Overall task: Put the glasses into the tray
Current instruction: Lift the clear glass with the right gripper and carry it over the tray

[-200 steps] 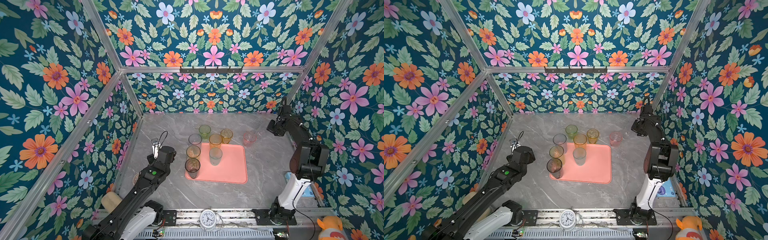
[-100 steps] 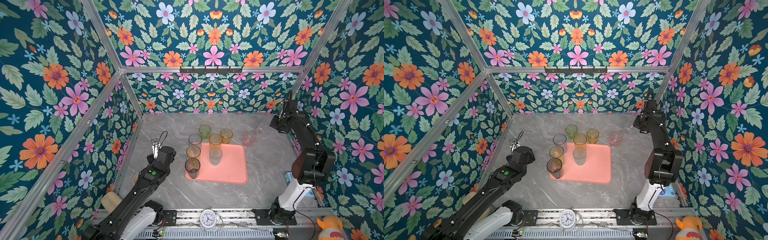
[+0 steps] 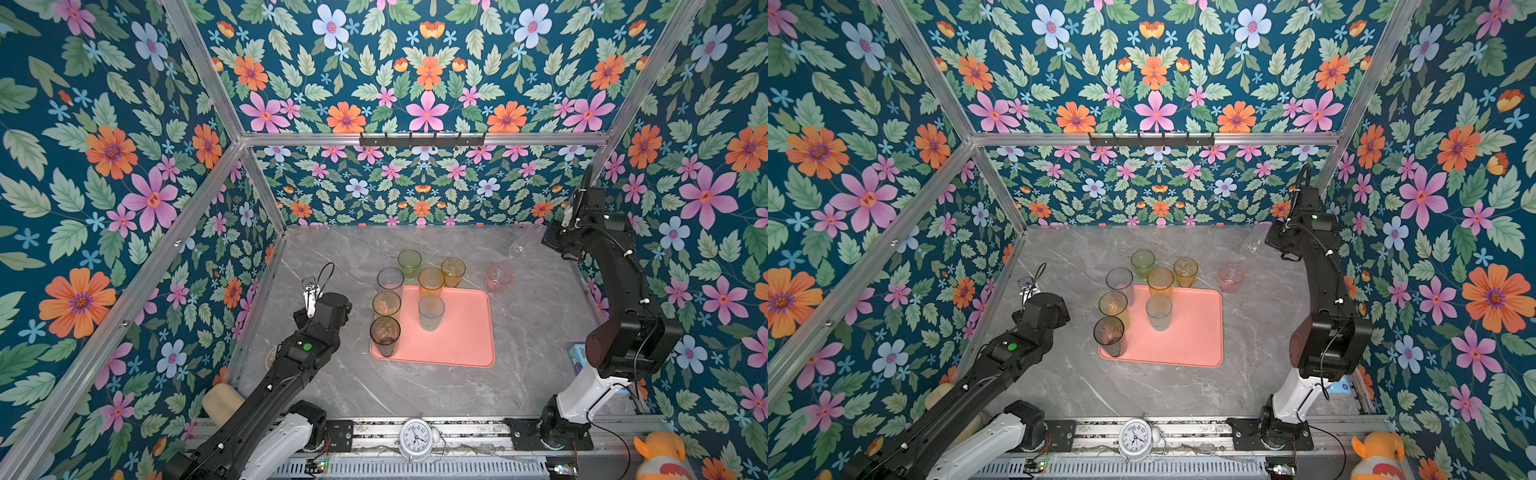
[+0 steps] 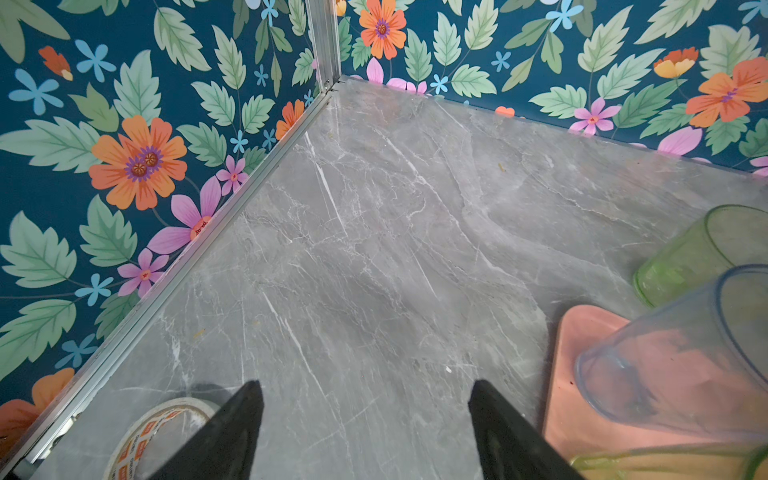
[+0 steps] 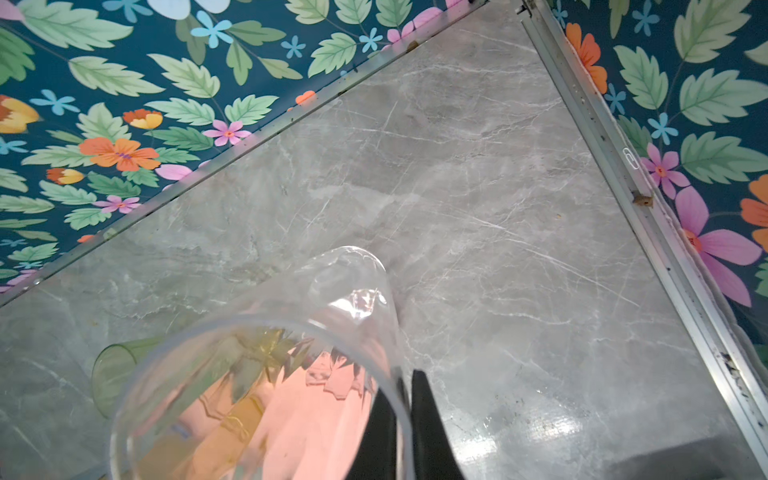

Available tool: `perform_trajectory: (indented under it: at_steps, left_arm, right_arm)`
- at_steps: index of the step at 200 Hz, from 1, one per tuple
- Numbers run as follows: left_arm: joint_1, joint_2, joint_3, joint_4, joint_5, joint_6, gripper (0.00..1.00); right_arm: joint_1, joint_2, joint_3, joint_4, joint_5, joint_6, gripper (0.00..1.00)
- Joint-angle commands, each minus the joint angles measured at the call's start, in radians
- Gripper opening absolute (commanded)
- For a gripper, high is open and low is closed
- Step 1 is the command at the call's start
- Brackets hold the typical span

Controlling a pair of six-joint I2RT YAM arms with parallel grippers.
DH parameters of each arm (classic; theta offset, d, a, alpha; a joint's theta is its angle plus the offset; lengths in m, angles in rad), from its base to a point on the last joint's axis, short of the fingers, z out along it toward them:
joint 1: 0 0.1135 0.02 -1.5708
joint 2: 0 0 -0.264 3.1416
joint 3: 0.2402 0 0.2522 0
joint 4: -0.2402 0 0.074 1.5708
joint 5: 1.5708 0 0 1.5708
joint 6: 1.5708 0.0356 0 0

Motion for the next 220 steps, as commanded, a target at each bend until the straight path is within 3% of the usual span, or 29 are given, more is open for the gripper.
perform_trajectory:
  at_steps: [1, 60, 137, 220]
  left_arm:
    - [0.0, 0.004, -0.001, -0.004, -0.005, -0.006, 0.8]
    - [0.0, 0.004, 0.0, -0.003, -0.002, -0.007, 0.8]
    - [0.0, 0.017, 0.002, 0.009, 0.0, -0.004, 0.8]
    - [0.0, 0.02, 0.008, 0.015, -0.004, -0.001, 0.8]
  right_arm:
    - [0.024, -0.016, 0.04, -0.059, -0.02, -0.019, 0.03]
    - [0.113, -0.073, 0.076, -0.133, 0.003, -0.042, 0.03]
    - [0.182, -0.243, -0.005, -0.175, -0.003, -0.042, 0.02]
    - [0.385, -0.348, -0.125, -0.19, 0.109, -0.008, 0.02]
